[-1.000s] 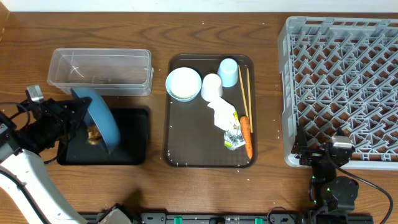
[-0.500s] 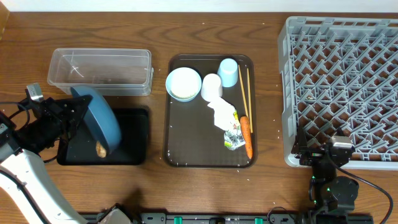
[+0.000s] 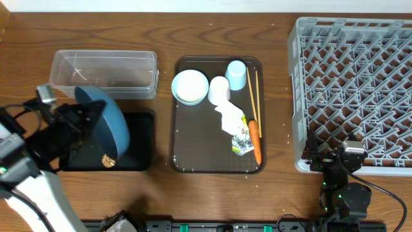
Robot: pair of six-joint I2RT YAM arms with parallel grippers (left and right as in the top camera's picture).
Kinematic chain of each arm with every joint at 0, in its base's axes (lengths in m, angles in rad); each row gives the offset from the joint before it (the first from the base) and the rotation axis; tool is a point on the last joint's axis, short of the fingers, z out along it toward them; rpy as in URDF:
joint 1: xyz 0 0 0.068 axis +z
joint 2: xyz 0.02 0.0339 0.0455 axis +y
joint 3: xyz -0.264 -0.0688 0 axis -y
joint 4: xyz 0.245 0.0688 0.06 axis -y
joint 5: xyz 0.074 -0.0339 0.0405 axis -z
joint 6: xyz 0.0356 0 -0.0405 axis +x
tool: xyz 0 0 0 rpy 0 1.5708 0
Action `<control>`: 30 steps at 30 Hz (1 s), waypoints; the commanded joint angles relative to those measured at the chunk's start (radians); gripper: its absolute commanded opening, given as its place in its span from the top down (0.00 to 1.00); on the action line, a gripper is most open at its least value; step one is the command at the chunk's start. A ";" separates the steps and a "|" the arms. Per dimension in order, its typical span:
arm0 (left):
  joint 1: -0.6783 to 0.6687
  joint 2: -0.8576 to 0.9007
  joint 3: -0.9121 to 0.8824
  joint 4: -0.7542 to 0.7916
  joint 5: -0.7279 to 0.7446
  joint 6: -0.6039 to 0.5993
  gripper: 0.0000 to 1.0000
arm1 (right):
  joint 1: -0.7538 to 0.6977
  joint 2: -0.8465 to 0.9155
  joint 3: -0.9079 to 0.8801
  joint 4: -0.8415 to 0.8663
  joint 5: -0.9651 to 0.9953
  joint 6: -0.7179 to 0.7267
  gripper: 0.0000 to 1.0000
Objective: Sort waste into correct bins and load items into the dishwasher rack
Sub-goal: 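Carry the blue plate back and set it on the middle tray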
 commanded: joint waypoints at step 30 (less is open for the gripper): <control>-1.319 0.307 0.002 0.227 -1.064 -0.198 0.94 | -0.010 -0.005 -0.002 -0.002 0.003 -0.002 0.01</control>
